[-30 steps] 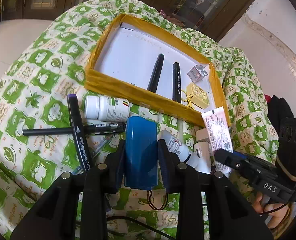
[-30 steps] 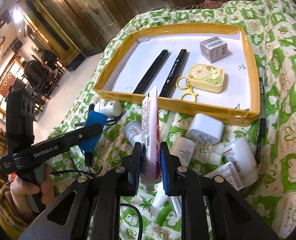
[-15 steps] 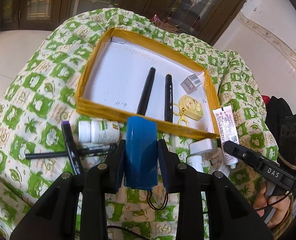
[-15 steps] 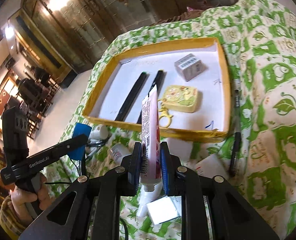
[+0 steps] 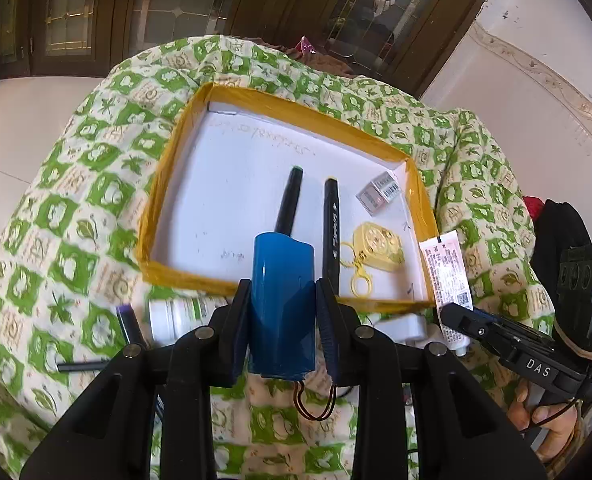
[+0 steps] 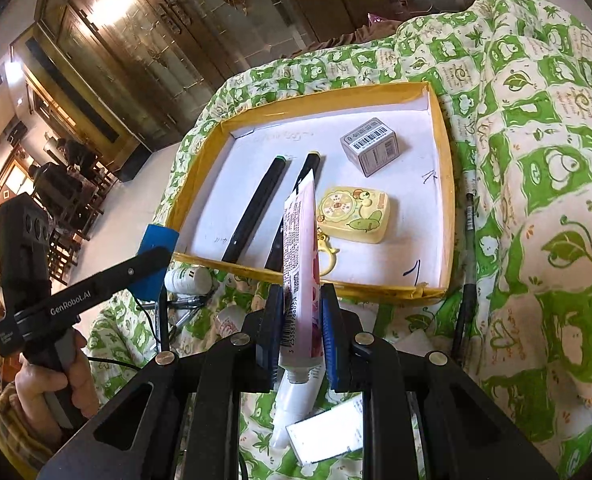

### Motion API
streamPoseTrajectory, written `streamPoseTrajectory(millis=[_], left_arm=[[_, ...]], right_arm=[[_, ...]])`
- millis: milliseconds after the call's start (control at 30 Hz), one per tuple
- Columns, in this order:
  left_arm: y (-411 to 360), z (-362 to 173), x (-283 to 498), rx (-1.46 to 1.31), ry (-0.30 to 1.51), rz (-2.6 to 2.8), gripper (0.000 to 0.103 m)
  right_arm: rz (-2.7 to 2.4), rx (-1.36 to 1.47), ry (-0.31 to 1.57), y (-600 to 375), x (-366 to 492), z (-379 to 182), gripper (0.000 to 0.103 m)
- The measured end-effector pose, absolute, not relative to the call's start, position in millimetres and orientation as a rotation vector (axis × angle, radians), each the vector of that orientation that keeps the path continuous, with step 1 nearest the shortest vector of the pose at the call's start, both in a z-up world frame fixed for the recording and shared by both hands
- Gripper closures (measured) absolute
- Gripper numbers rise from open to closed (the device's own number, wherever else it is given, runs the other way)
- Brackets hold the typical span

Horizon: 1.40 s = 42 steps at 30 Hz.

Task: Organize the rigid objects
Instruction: 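Carry the battery pack and tube up over the yellow tray, then lower both into the tray and open both tools to release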

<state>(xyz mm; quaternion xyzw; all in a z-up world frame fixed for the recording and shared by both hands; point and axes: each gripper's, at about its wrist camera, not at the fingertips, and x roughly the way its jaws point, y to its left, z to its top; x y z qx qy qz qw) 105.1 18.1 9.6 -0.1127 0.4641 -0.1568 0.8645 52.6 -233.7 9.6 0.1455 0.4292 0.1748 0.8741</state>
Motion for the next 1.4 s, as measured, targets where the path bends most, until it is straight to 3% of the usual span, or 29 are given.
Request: streamPoseTrajectory(millis=[433, 1400], left_arm=[[26.3, 8.6, 147.1, -0.212, 0.974, -0.289, 0.075], [19.7, -33.0, 197.9, -0.108, 0.996, -0.199, 0.079]], right_arm=[[0.237, 0.305, 0.893, -268.6, 99.9, 18.7, 0.087], [0.110, 0.088, 1.026, -245.6, 155.2, -28.4, 0.087]])
